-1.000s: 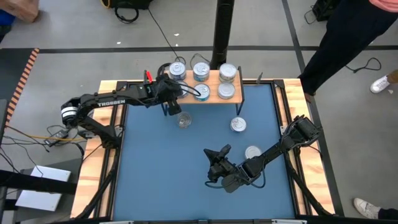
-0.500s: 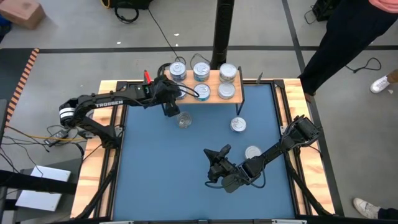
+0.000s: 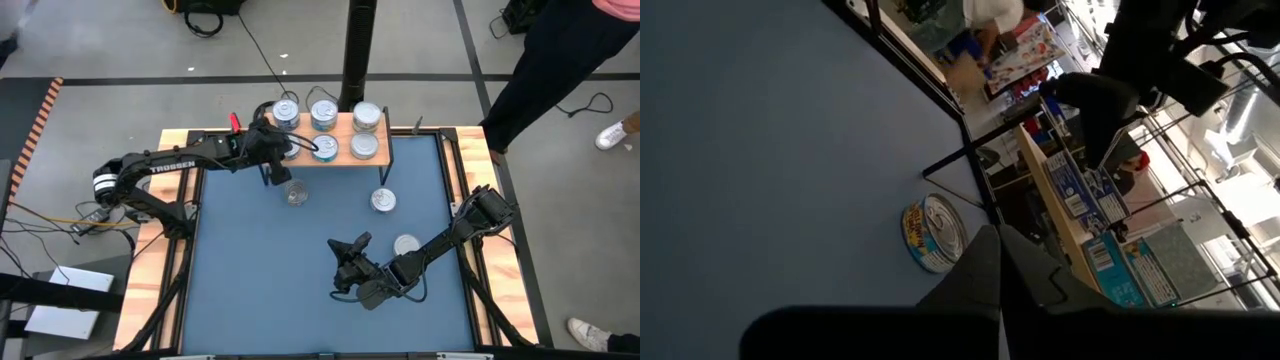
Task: Stack canned seafood by type on shelf
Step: Put the blue tuna can on the shelf aligned with the other blue tuna can
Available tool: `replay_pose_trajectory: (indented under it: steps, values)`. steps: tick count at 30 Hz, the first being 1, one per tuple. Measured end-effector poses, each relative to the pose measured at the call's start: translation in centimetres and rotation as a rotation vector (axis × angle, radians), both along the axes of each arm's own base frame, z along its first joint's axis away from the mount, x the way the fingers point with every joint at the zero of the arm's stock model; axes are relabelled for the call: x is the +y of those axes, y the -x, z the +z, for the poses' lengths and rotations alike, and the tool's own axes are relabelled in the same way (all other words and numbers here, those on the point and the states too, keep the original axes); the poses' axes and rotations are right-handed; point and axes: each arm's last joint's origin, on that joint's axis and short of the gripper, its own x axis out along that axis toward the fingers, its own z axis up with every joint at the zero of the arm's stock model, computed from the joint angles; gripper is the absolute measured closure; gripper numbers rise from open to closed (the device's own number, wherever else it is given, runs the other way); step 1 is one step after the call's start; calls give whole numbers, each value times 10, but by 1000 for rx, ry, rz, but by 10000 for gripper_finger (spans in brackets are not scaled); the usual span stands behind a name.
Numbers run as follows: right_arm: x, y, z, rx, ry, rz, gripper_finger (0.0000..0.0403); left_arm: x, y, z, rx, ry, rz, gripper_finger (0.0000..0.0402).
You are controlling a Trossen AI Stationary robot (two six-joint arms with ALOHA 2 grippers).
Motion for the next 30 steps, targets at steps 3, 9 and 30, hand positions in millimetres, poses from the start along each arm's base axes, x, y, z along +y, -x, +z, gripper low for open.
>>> replay_pose_trajectory:
  steps: [3,9,30]
  values:
    - [0,0,0,-1,-1,0,398,6,2,0,-4,-3,19,401]
    - [0,0,0,-1,0,0,398,14,7,-4,11,13,17,401]
    - [0,0,0,-1,4,-7,398,14,7,-10,21,47,-39,401]
